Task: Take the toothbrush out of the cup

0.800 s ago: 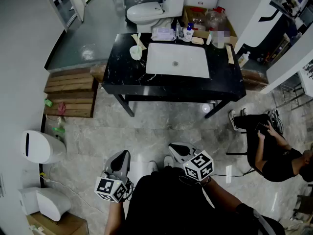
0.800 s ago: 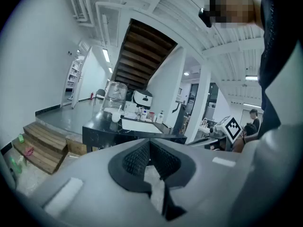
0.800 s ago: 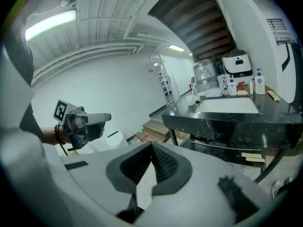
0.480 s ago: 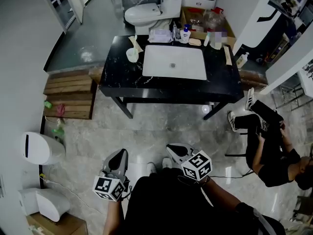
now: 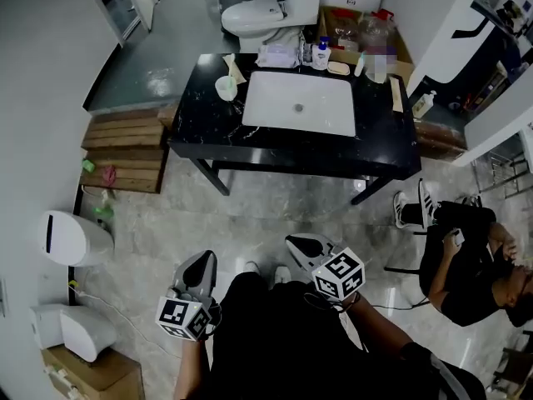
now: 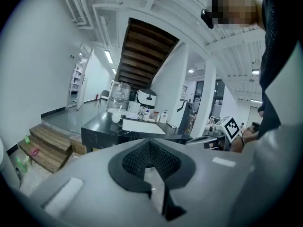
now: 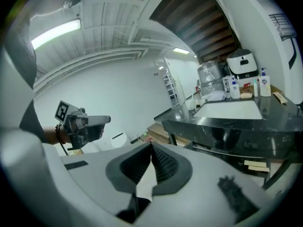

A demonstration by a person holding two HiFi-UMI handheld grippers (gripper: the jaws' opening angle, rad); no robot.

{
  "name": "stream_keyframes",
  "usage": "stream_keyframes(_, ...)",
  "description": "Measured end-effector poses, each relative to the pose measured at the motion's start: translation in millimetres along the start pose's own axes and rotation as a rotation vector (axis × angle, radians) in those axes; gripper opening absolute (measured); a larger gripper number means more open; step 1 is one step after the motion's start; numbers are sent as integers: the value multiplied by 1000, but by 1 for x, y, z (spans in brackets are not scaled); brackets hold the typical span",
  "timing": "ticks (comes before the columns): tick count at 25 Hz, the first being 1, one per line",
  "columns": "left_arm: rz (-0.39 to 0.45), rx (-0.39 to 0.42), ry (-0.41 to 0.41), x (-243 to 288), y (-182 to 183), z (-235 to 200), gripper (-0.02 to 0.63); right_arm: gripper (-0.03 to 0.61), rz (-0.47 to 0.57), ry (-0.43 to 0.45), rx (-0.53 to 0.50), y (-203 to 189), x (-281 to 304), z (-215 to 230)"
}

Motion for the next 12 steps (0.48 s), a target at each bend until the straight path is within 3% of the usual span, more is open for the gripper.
stream_keyframes(5, 9, 14, -12, 11, 1, 10, 9, 14, -42, 15, 24, -8, -6, 11)
stream_keyframes(12, 12, 7, -24, 25, 12, 17, 9, 14, -15, 2, 43, -4, -16, 28)
Point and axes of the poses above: the fingertips, and each gripper's own axes: x forward along the fingers, z to its right, y out of its top, the point moved 2 cm from there along -x, backward along the fingers, and after that the axes turned 14 degrees about y, right-handed, at the moved point
